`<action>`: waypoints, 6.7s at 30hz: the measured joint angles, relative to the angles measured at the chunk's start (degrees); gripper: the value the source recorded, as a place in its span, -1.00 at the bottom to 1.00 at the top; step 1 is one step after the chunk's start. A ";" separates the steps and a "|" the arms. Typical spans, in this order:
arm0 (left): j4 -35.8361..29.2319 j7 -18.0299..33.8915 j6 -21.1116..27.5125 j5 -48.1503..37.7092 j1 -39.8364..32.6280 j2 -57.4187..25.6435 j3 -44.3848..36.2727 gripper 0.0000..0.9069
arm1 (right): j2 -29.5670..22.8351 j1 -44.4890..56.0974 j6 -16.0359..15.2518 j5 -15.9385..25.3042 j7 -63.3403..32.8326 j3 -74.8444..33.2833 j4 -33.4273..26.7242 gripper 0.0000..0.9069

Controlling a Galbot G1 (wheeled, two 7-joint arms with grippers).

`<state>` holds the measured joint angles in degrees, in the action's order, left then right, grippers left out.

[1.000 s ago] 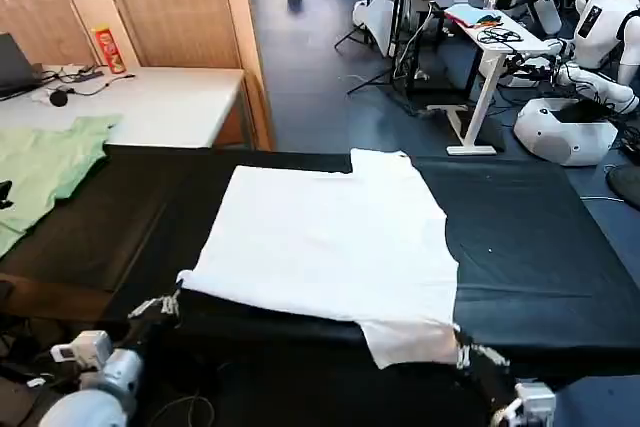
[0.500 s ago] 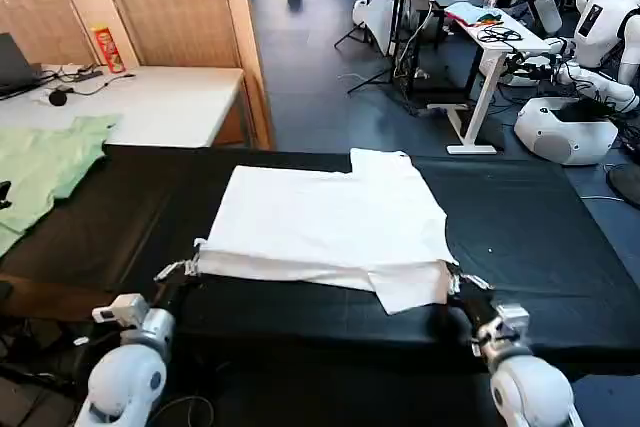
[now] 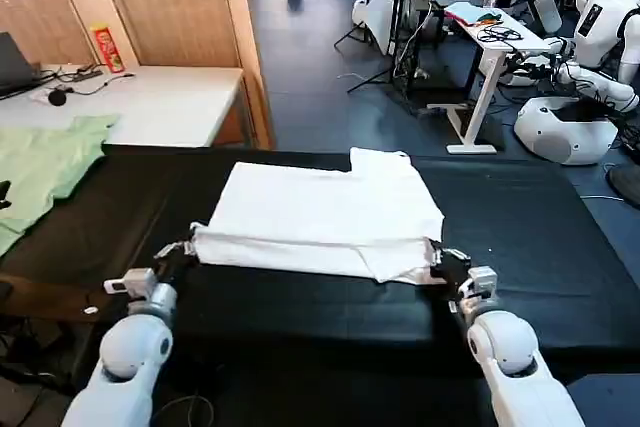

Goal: Fold and organize the clothes.

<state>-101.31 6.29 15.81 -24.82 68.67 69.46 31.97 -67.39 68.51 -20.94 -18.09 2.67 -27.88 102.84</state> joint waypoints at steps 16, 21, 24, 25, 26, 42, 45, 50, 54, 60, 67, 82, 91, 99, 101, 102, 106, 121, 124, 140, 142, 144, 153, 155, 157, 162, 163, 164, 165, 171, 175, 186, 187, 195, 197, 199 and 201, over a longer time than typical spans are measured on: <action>-1.45 -1.82 2.26 -2.52 4.19 -0.77 1.03 0.94 | 0.28 14.28 -3.01 1.45 -1.12 -3.27 11.31 0.78; -1.03 -1.82 3.02 -4.21 4.81 -0.79 1.53 0.78 | -0.15 15.22 -2.92 2.31 -0.84 -3.08 11.43 0.35; -1.03 -1.83 3.33 -5.13 5.17 -1.02 1.71 -0.66 | -0.19 15.34 -2.79 2.83 -0.79 -3.01 11.41 -0.16; -1.02 -1.89 3.35 -5.20 5.28 -1.06 1.74 -0.85 | -0.20 15.36 -2.71 3.10 -0.75 -2.96 11.41 -0.33; -1.01 -2.04 3.35 -5.21 5.41 -1.13 1.79 -1.00 | -0.21 15.40 -2.62 3.36 -0.71 -2.91 11.41 -0.35; -4.86 -0.88 4.99 -2.79 9.92 -2.77 2.05 -1.00 | 1.62 20.74 -8.09 1.05 -3.99 -4.43 16.98 -0.66; -7.36 0.18 5.59 -2.58 12.38 -3.80 2.66 -1.00 | 2.32 22.85 -9.48 -0.31 -4.91 -5.19 18.97 -0.66; -12.06 1.62 6.20 -2.64 17.29 -5.38 4.07 -1.00 | 3.40 26.45 -10.91 -0.79 -6.05 -6.23 22.47 -0.66; -16.01 2.66 6.73 -2.88 21.83 -6.84 5.45 -1.00 | 3.44 29.20 -11.20 -0.99 -6.50 -7.04 24.82 -0.68; -20.17 2.45 6.88 -3.70 27.70 -8.39 7.97 -1.00 | 2.60 32.12 -10.89 -1.13 -6.23 -7.25 27.44 -0.68; -19.18 3.64 7.01 -3.50 26.99 -8.27 8.61 0.94 | 1.25 32.73 -9.25 -1.04 -5.35 -6.91 29.37 0.94; -21.11 4.67 9.05 -3.97 23.72 -9.77 11.27 0.94 | 4.26 24.29 -6.95 -6.93 -4.94 -7.07 27.92 0.94; -14.19 5.98 15.21 -14.61 6.64 -10.39 5.97 0.94 | 6.87 1.57 -7.64 -8.36 -8.69 0.86 11.78 0.94; 1.09 3.72 16.17 -14.85 -12.73 -10.74 -4.04 0.94 | 4.65 -20.73 -8.75 -9.89 -10.46 11.48 -8.25 0.94; 5.29 3.27 16.86 -14.97 -16.87 -10.20 -6.54 0.94 | 3.44 -25.48 -8.71 -9.89 -10.30 13.90 -13.13 0.94; 7.54 2.93 17.21 -14.99 -19.11 -9.92 -7.79 0.94 | 2.82 -27.87 -8.69 -9.91 -10.26 15.03 -15.91 0.94; 15.84 2.12 17.96 -14.96 -25.81 -8.63 -11.23 0.94 | -0.55 -35.11 -8.59 -9.91 -9.95 18.07 -25.42 0.94; 29.19 0.09 19.62 -14.54 -35.46 -6.18 -14.58 0.94 | -10.33 -48.97 -9.48 -6.56 -7.11 20.91 -47.25 0.94; 30.87 -0.61 18.55 -13.40 -36.52 -5.60 -14.75 0.94 | -11.32 -50.34 -9.34 -5.66 -7.01 20.72 -49.76 0.94; 41.01 -2.73 16.75 -8.64 -41.52 -3.64 -15.70 0.66 | -13.76 -53.02 -10.60 -4.65 -5.92 18.46 -56.74 0.68; 41.48 -2.93 16.73 -8.47 -41.67 -3.68 -15.70 0.31 | -13.76 -52.95 -10.77 -4.68 -5.91 18.43 -56.74 0.51; 41.59 -3.42 16.68 -8.28 -41.66 -3.77 -15.71 0.14 | -13.78 -52.85 -10.81 -4.70 -5.84 18.36 -56.74 0.16; 44.12 -4.29 15.30 -7.00 -42.64 -3.08 -15.51 -0.53 | -14.56 -52.19 -10.81 -4.52 -5.67 18.12 -56.60 -0.51; 44.34 -4.53 15.20 -6.94 -42.75 -2.97 -15.51 -0.55 | -14.64 -52.24 -10.92 -4.53 -5.67 18.10 -56.61 -0.53; 44.83 -4.59 15.16 -6.64 -43.09 -2.74 -15.53 -0.57 | -14.71 -52.25 -11.02 -4.57 -5.66 18.06 -56.61 -0.68; 45.69 -4.64 14.76 -5.67 -43.52 -2.24 -15.53 -0.63 | -14.55 -51.71 -10.97 -4.76 -5.15 18.01 -55.95 -0.89; 45.68 -4.62 14.69 -5.66 -43.52 -2.18 -15.47 -0.66 | -14.41 -51.50 -10.86 -4.81 -4.94 18.01 -55.66 -0.91; 45.60 -4.59 14.69 -5.71 -43.50 -2.17 -15.41 -0.66 | -14.21 -51.25 -10.76 -5.12 -4.85 18.07 -55.28 -0.94; 45.41 -4.56 14.69 -5.85 -43.42 -2.20 -15.34 -0.66 | -13.92 -50.94 -10.58 -5.56 -4.78 18.08 -54.77 -0.94; 42.32 -3.79 15.38 -8.13 -41.90 -3.43 -15.26 -0.66 | -12.13 -48.91 -8.78 -7.57 -3.75 18.57 -50.86 -0.98; 37.51 -2.60 16.35 -11.38 -40.19 -4.74 -15.25 -0.68 | -9.93 -47.09 -8.21 -10.57 -3.67 19.46 -45.35 -0.98; 21.83 -0.98 18.22 -15.91 -32.26 -9.59 -12.62 -0.68 | 0.14 -39.64 -10.84 -17.43 -5.44 19.25 -25.73 -0.98; 20.55 -0.83 18.29 -16.19 -31.41 -10.13 -12.27 -0.68 | 1.06 -38.72 -11.06 -17.83 -5.59 19.05 -23.78 -0.98; 9.99 -0.93 18.10 -16.45 -22.30 -14.43 -8.50 -0.66 | 8.01 -29.59 -11.63 -18.94 -5.83 16.38 -11.57 -0.98; 8.11 -1.01 17.98 -16.46 -19.91 -15.40 -7.44 -0.66 | 9.15 -27.29 -12.02 -18.95 -5.96 15.76 -9.05 -0.98; 6.16 -1.16 17.85 -16.58 -17.46 -16.22 -6.48 -0.66 | 10.28 -24.81 -12.55 -18.94 -6.43 14.99 -6.43 -0.98; 4.43 -1.20 17.64 -16.58 -15.01 -16.83 -5.42 -0.66 | 11.27 -22.40 -13.11 -18.82 -6.78 14.23 -3.92 -0.98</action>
<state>-96.89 5.09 33.45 -41.39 53.66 52.63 26.55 -56.12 46.12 -34.05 -36.91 -4.11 -13.66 98.92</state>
